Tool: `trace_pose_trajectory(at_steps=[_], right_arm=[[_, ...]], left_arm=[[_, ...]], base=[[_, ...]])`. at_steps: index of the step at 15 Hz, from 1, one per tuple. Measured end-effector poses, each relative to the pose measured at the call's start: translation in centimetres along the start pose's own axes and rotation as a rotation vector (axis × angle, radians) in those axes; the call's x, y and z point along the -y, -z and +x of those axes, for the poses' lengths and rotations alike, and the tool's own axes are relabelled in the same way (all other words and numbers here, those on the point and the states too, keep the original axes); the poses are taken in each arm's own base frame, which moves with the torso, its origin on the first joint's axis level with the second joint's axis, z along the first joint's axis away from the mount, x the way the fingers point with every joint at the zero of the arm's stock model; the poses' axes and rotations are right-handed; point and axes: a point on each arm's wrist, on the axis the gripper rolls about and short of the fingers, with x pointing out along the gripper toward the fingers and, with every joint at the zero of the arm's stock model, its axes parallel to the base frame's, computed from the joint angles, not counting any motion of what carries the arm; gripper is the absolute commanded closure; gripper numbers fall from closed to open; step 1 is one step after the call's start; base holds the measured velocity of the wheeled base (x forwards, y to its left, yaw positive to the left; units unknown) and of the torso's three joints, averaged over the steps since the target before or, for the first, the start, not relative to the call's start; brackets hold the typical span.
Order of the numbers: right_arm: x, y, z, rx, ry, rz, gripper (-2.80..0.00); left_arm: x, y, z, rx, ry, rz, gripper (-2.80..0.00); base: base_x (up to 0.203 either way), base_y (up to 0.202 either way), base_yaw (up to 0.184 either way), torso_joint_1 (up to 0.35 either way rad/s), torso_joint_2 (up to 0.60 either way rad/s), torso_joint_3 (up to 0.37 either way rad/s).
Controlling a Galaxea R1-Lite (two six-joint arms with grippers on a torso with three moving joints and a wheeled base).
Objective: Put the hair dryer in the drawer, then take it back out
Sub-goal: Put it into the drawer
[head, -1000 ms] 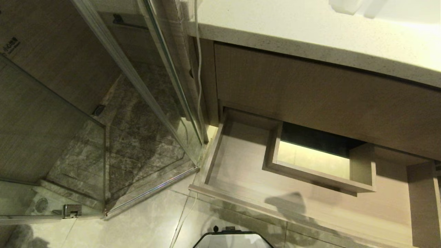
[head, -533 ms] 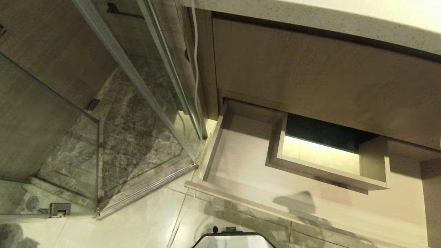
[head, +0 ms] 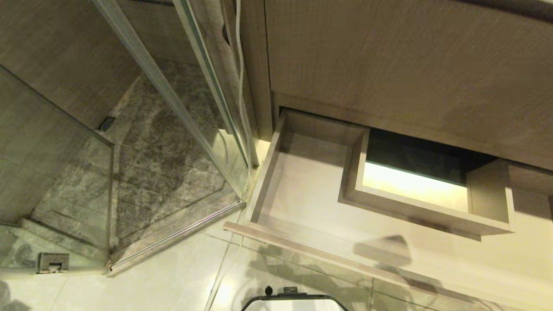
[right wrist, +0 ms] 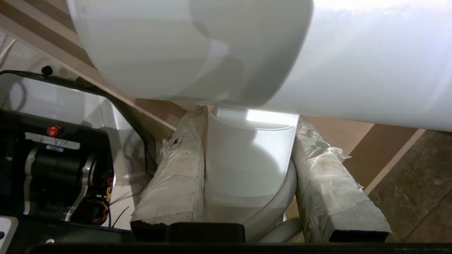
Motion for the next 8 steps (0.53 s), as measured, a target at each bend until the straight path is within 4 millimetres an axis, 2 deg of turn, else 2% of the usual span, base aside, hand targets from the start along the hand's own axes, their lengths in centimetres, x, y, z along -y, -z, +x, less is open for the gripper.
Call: trace_pose_trajectory(at_steps=[2,4,8], right_arm=[[-0.07,0.21,0.03,0.004,0.001,0.0,0.0],[-0.1,0.33,0.01,0.003,0.003,0.001,0.0],[-0.12,0.41,0.04,0.002,0.002,-0.005,0.0]], left_arm=[[0.0,-0.01,0.0,0.0,0.0,0.0,0.0],[0.0,0.0,0.0,0.0,0.0,0.0,0.0],[0.0,-0.02,0.0,0.001,0.0,0.0,0.0]], base=[[0.0,0.0,0.0,-0.291,0.46,0.167],[0.0,0.0,0.0,-0.161,0.28,0.084],[0.0,0.0,0.0,-0.005,0.06,0.057]])
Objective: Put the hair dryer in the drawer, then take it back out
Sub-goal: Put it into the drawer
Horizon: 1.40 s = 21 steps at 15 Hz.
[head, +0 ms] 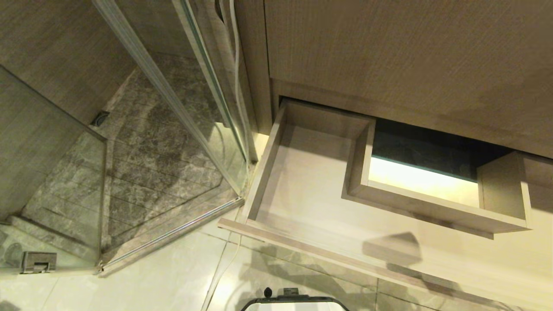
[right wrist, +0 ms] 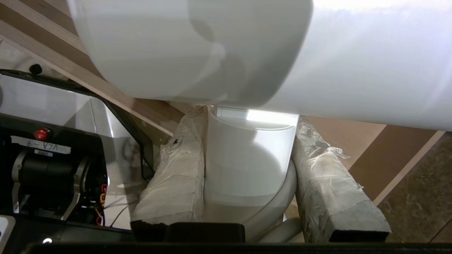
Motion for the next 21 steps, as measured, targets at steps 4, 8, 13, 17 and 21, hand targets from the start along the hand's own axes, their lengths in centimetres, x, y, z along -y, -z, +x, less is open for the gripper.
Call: trace_pose_trajectory(at_steps=[4,8,13,17,21], right_arm=[[-0.03,0.16,0.03,-0.015,0.001,-0.001,0.0],[-0.06,0.28,0.12,-0.024,0.001,-0.001,0.0],[-0.05,0.29,0.25,-0.029,0.007,0.001,0.0],[-0.04,0.3,0.36,-0.03,0.01,0.004,0.0],[-0.05,0.38,0.47,-0.034,0.012,0.006,0.0]], left_arm=[[0.0,0.01,0.0,0.0,0.0,0.0,0.0],[0.0,0.02,0.0,-0.001,0.0,0.0,0.0],[0.0,0.0,0.0,0.0,0.0,0.001,0.0],[0.0,0.01,0.0,-0.001,-0.001,0.0,0.0],[0.0,0.01,0.0,-0.001,-0.001,0.001,0.0]], base=[[0.0,0.0,0.0,0.007,0.03,0.057],[-0.005,0.003,-0.118,0.012,0.01,0.014],[0.0,0.007,-0.146,0.012,0.0,0.005],[0.0,0.0,0.0,0.0,0.0,0.0],[0.0,0.0,0.0,0.0,0.0,0.0]])
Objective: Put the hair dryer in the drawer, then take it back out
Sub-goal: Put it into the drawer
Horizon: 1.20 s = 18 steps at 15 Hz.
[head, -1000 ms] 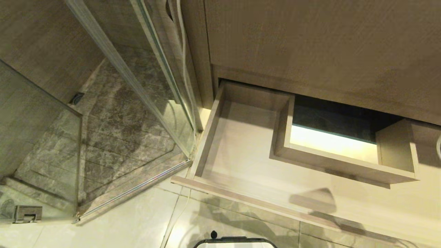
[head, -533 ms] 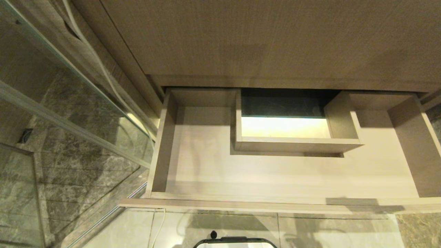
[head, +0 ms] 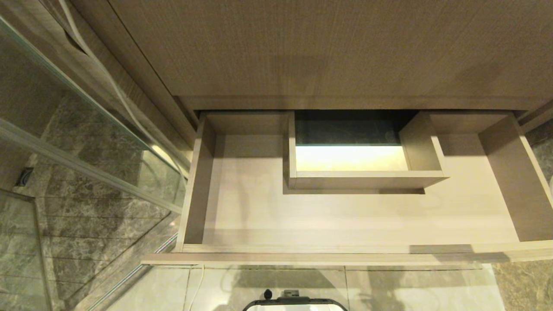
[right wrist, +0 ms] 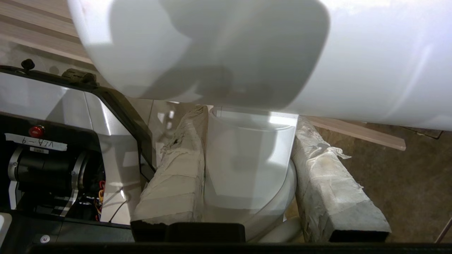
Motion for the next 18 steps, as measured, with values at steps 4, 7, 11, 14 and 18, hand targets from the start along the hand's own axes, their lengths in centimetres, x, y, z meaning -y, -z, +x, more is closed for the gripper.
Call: trace_pose_trajectory(at_steps=[4,7,11,14,18], right_arm=[[-0.01,0.16,0.03,-0.013,0.004,0.004,0.0],[-0.02,0.22,0.03,-0.019,0.007,0.005,0.0],[-0.02,0.29,-0.02,-0.022,0.01,0.006,0.0],[-0.03,0.35,-0.09,-0.027,0.01,0.009,0.0],[0.07,0.03,0.19,-0.057,0.003,0.019,0.0]], left_arm=[[0.0,0.02,0.0,-0.001,0.0,-0.001,0.0],[0.0,0.01,0.0,0.0,0.001,0.0,0.0],[0.0,0.0,0.0,0.0,0.002,0.0,0.0],[0.0,0.0,0.0,0.0,0.001,0.0,0.0],[0.0,-0.01,0.0,0.001,0.001,0.0,0.0]], base=[[0.0,0.0,-0.019,0.003,0.0,0.001],[0.003,0.005,-0.16,0.004,0.0,0.002],[0.0,0.005,-0.144,0.004,0.01,0.0],[-0.002,-0.001,-0.021,0.001,0.0,0.0],[0.0,0.0,0.0,0.0,0.0,0.0]])
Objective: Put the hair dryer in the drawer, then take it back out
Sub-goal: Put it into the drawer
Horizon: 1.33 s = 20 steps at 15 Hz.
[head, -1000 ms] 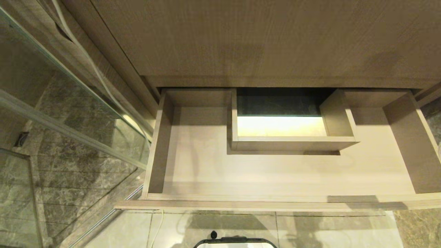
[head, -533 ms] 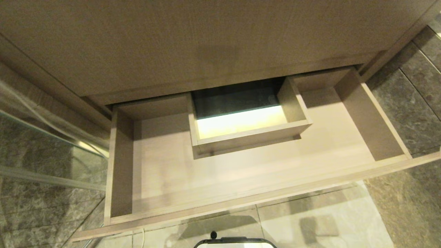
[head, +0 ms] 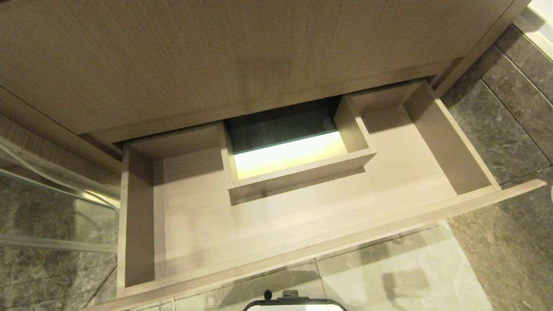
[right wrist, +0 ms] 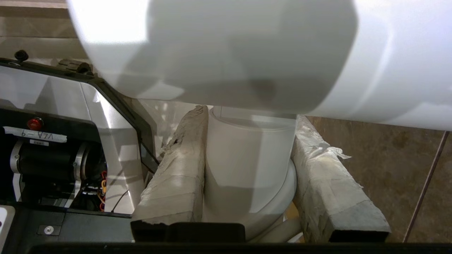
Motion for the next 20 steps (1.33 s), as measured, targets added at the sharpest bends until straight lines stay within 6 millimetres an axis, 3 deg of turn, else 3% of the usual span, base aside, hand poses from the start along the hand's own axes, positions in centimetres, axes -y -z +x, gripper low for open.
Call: trace_pose_trajectory(at_steps=[5,9,17,20], right_arm=[[0.5,-2.5,2.7,-0.075,-0.046,0.047,0.0],[1.2,-6.1,7.2,-0.126,-0.098,0.136,0.0],[3.9,-12.1,22.2,0.024,-0.09,0.158,0.0],[5.6,-13.6,26.6,0.082,-0.082,0.154,0.0]], left_arm=[[0.0,0.0,0.0,-0.001,0.0,0.0,0.0],[0.0,0.0,0.0,-0.001,0.0,-0.001,0.0],[0.0,0.0,0.0,0.001,0.0,-0.001,0.0],[0.0,0.0,0.0,0.0,0.0,0.0,0.0]], base=[[0.0,0.0,0.0,0.0,0.0,0.0],[0.0,0.0,0.0,0.0,0.0,0.0],[0.0,0.0,0.0,0.0,0.0,0.0],[0.0,0.0,0.0,0.0,0.0,0.0]])
